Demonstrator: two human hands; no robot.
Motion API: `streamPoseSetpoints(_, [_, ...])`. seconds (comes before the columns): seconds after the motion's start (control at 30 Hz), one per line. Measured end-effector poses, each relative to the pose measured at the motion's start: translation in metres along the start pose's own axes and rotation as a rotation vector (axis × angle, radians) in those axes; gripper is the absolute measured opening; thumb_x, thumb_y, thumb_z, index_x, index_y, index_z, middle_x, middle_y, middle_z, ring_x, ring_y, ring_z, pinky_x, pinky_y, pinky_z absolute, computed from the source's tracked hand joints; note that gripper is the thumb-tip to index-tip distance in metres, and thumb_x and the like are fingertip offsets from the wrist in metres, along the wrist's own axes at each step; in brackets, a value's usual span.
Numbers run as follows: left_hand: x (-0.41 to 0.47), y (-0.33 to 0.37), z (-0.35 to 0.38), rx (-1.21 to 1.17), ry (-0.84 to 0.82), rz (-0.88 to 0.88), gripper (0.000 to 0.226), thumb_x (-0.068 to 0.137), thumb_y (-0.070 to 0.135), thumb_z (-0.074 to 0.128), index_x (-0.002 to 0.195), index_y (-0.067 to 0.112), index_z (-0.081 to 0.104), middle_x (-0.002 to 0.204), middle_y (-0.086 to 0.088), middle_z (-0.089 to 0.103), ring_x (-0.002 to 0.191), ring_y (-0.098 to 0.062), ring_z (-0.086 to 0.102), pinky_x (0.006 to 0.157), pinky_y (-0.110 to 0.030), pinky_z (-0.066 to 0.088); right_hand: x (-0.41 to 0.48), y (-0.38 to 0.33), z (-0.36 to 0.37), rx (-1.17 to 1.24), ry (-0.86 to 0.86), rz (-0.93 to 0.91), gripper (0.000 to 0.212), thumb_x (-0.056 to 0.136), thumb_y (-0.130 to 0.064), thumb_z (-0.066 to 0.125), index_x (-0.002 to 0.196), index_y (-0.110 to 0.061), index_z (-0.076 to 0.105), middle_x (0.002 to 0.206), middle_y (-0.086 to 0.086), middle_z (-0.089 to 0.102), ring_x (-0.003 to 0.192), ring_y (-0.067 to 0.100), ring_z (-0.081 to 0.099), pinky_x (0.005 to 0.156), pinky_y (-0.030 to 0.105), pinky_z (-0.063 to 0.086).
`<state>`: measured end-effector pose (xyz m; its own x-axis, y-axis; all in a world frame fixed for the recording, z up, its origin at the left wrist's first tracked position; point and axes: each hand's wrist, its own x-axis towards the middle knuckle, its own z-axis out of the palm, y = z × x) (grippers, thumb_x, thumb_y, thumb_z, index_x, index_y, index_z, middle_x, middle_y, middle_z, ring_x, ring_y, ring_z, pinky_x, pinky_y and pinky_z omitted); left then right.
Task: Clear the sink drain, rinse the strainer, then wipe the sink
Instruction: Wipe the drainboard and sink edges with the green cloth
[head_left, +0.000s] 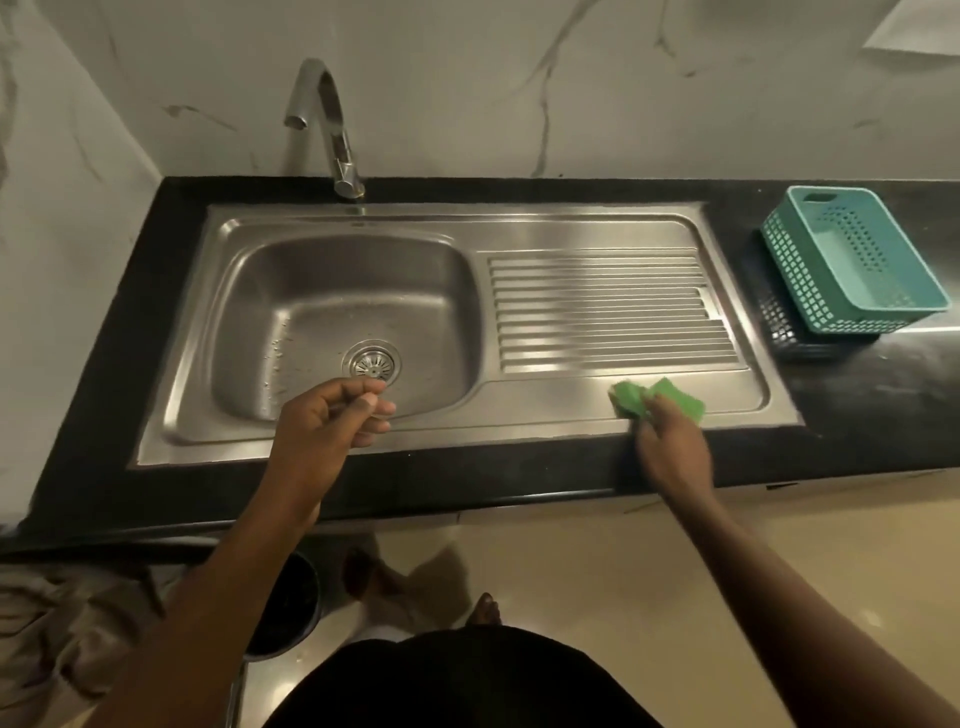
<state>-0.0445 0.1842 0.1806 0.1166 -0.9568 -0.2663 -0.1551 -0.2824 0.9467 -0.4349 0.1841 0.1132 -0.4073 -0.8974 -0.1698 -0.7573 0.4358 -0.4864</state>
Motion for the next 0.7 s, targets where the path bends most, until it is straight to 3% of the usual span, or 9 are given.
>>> streamPoseSetpoints(0.1, [-0.005,0.002,0.011,0.000,0.004,0.002,0.020,0.106,0.010,0.059,0.117,0.014,0.075,0.099,-0.002,0.084,0.096,-0.026,0.079,0.082,-0.030,0.061,-0.037,-0.047,0.044,-0.030,-0.052,-0.126,0.038,0.101,-0.011,0.053,0.137,-0.010,0.064,0.142,0.013,0.062,0.127,0.033,0.057,0.112,0.048,0.045])
streamPoseSetpoints(0.2, [-0.006,0.006,0.024,0.002,-0.004,-0.004,0.020,0.106,0.009,0.059,0.116,0.014,0.075,0.098,-0.001,0.084,0.094,-0.025,0.079,0.079,-0.026,0.062,-0.078,-0.110,0.085,-0.025,-0.258,-0.384,0.045,0.101,-0.016,0.054,0.146,-0.017,0.057,0.152,0.006,0.054,0.141,0.027,0.048,0.122,0.041,0.036])
streamPoseSetpoints(0.27, [-0.007,0.009,0.035,-0.002,-0.019,-0.002,0.020,0.106,0.009,0.059,0.115,0.015,0.076,0.098,-0.001,0.084,0.094,-0.024,0.080,0.078,-0.024,0.062,-0.100,-0.144,0.106,-0.050,-0.413,-0.578,0.053,0.099,-0.017,0.058,0.152,-0.018,0.051,0.160,0.008,0.047,0.151,0.028,0.038,0.128,0.046,0.028])
streamPoseSetpoints(0.4, [-0.005,0.011,0.049,-0.001,-0.042,0.009,0.020,0.105,0.011,0.060,0.115,0.019,0.076,0.100,0.000,0.084,0.094,-0.019,0.080,0.080,-0.027,0.062,-0.098,-0.144,0.111,-0.131,-0.475,-0.829,0.061,0.097,-0.018,0.064,0.155,-0.022,0.046,0.164,0.006,0.043,0.157,0.026,0.032,0.130,0.049,0.024])
streamPoseSetpoints(0.5, [-0.004,0.012,0.056,0.000,-0.046,0.016,0.020,0.106,0.010,0.060,0.116,0.017,0.076,0.100,-0.001,0.084,0.092,-0.021,0.080,0.077,-0.027,0.061,-0.071,-0.097,0.087,-0.183,-0.403,-0.772,0.058,0.101,-0.021,0.057,0.157,-0.032,0.043,0.168,-0.003,0.038,0.156,0.020,0.033,0.128,0.046,0.027])
streamPoseSetpoints(0.7, [-0.007,0.008,0.064,0.025,-0.057,0.010,0.020,0.106,0.012,0.059,0.115,0.019,0.075,0.100,0.001,0.083,0.091,-0.019,0.079,0.079,-0.028,0.060,0.005,0.035,-0.002,-0.214,-0.153,-0.332,0.055,0.102,-0.018,0.053,0.155,-0.030,0.049,0.163,-0.001,0.048,0.150,0.019,0.044,0.123,0.038,0.035])
